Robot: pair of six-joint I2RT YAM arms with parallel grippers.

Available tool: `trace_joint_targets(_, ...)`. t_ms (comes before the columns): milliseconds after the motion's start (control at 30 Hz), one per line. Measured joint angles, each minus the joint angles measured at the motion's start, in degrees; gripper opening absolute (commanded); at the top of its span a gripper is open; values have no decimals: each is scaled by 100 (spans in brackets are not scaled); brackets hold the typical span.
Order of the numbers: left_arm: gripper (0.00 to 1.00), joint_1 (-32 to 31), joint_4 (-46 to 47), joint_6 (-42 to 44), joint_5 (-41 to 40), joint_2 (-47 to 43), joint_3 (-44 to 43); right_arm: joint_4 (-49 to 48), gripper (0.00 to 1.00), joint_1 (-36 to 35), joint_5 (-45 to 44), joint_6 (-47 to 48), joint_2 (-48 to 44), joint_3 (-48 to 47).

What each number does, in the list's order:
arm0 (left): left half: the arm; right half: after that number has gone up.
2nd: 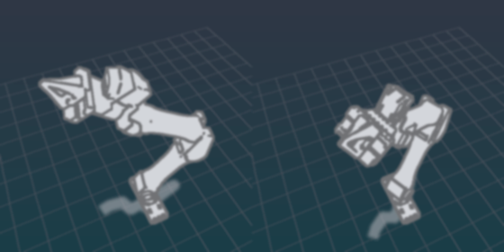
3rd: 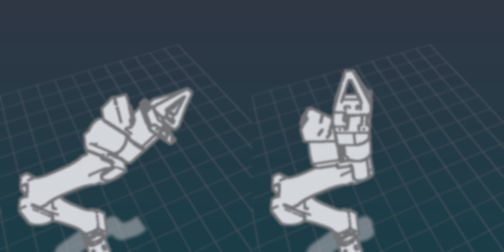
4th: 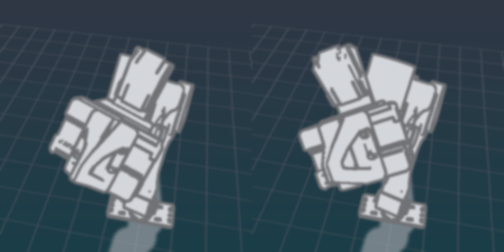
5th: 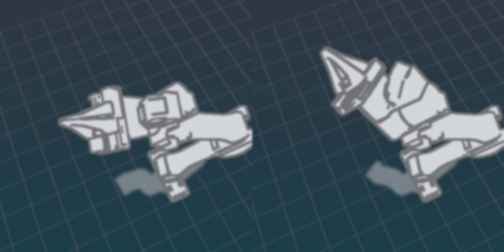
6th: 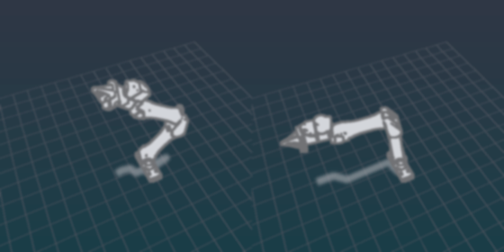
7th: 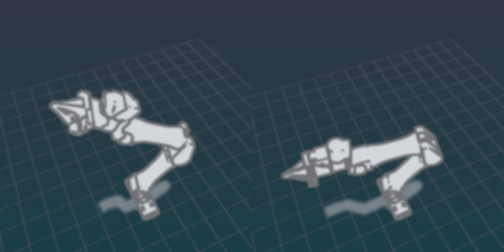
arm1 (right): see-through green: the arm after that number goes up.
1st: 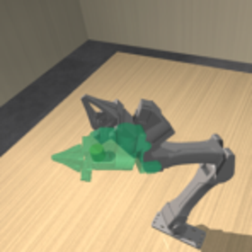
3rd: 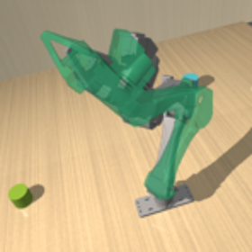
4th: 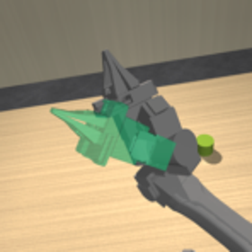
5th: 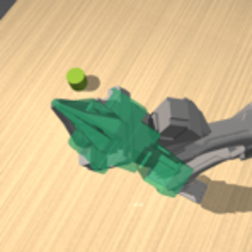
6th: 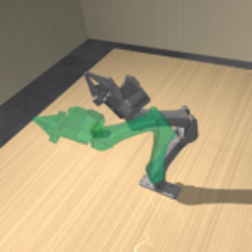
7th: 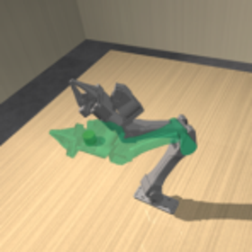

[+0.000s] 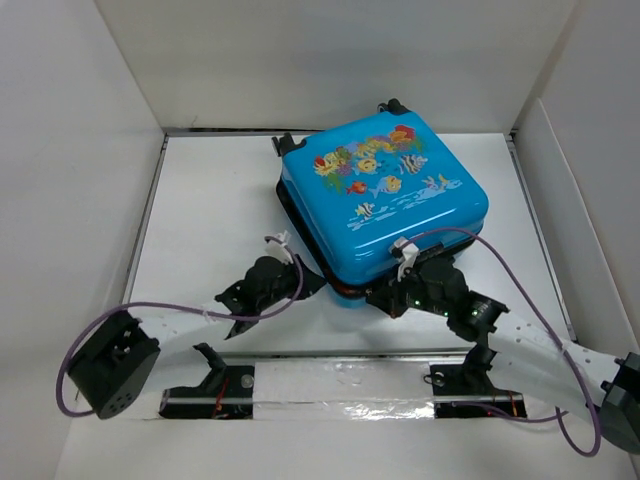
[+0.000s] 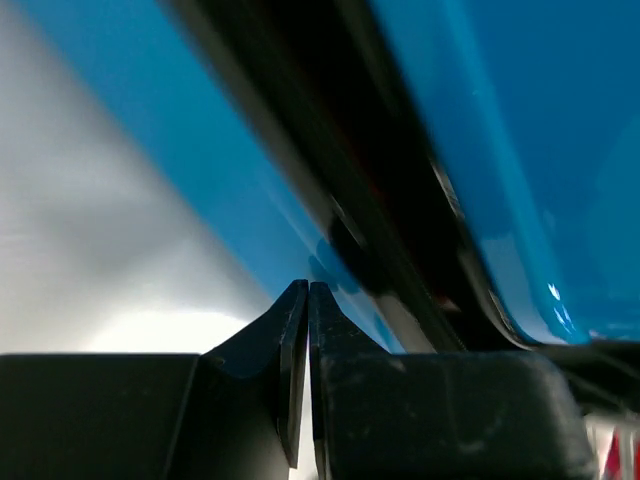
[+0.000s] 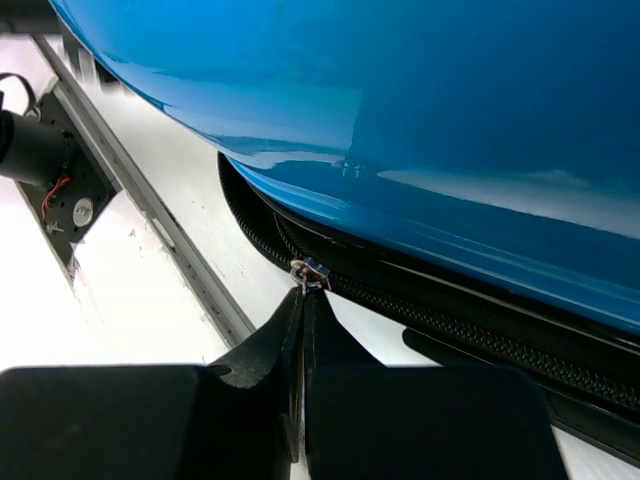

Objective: Pack the luggage

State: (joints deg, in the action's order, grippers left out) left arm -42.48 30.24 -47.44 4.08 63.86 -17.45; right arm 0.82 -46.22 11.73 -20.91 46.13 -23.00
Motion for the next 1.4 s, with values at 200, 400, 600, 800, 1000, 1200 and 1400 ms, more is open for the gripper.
trace_joint_targets(200, 3, -372, 385, 107, 46, 1075, -192, 190, 0, -326, -380, -13, 127, -170)
trace_joint_targets(400, 3, -509, 588, 24, 0, 2203, -522, 407, 0, -1158, -1377, -203, 472, -509)
trace_joint_targets(600, 1, -776, 634, -125, -96, 2688, -981, 1244, 0, -2146, -2909, -293, 1517, -1569)
trace_joint_targets(800, 3, -822, 719, -306, -179, 2848, -1088, 1517, 0, -2297, -3484, -291, 1735, -1816)
trace_joint_targets(1000, 63, -699, 868, -326, -199, 2708, -1051, 378, 0, -2188, -4070, -514, 2221, -1495)
trace_joint_targets(1200, 91, 905, 999, -319, -632, 1390, -754, 22, 0, -2170, -4120, -793, 1364, -916)
trace_joint_targets(1400, 99, 1921, 636, -365, -739, 1174, -2026, 466, 0, -2175, -3676, -896, 470, -575)
